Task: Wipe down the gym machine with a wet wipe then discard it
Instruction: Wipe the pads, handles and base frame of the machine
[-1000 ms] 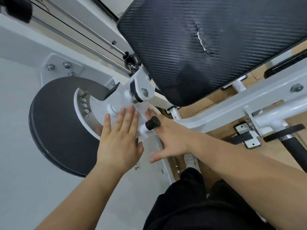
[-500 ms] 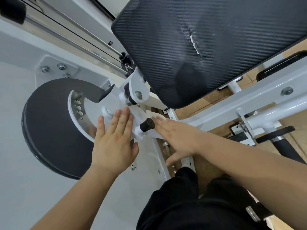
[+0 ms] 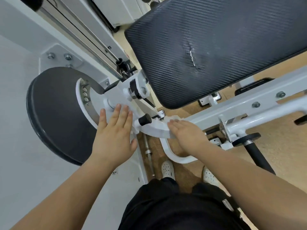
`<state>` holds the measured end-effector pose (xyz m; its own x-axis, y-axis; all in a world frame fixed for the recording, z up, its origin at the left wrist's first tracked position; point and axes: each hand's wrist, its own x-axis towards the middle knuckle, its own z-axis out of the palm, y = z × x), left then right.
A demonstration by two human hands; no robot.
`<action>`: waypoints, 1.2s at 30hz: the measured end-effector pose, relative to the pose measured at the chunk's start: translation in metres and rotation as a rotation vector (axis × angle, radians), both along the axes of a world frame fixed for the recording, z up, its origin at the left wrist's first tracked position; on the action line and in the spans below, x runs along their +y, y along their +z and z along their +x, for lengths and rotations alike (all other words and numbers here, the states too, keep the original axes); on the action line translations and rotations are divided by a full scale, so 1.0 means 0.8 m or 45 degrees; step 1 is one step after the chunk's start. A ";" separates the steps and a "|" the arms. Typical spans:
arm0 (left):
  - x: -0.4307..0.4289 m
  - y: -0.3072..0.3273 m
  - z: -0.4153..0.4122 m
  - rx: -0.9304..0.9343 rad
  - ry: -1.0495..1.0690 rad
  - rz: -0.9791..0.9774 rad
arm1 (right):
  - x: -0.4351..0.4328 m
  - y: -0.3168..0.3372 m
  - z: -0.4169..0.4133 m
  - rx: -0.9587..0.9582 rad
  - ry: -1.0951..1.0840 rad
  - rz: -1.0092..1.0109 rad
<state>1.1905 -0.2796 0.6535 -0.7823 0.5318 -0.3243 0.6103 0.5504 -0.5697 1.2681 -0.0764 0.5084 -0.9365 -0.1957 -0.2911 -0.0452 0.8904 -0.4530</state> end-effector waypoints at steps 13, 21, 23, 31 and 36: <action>-0.060 0.097 -0.024 0.224 0.051 0.424 | -0.085 0.168 -0.085 1.167 -0.182 -0.290; -0.073 0.094 -0.051 0.272 0.025 0.552 | -0.114 0.118 -0.106 0.443 0.277 0.448; -0.076 0.092 -0.051 0.286 -0.011 0.607 | -0.110 0.120 -0.105 0.451 0.321 0.458; -0.084 0.084 -0.055 0.294 -0.045 0.605 | -0.117 0.191 -0.188 0.421 0.270 0.511; -0.091 0.076 -0.053 0.427 -0.135 0.775 | -0.111 0.179 -0.168 0.519 0.278 0.449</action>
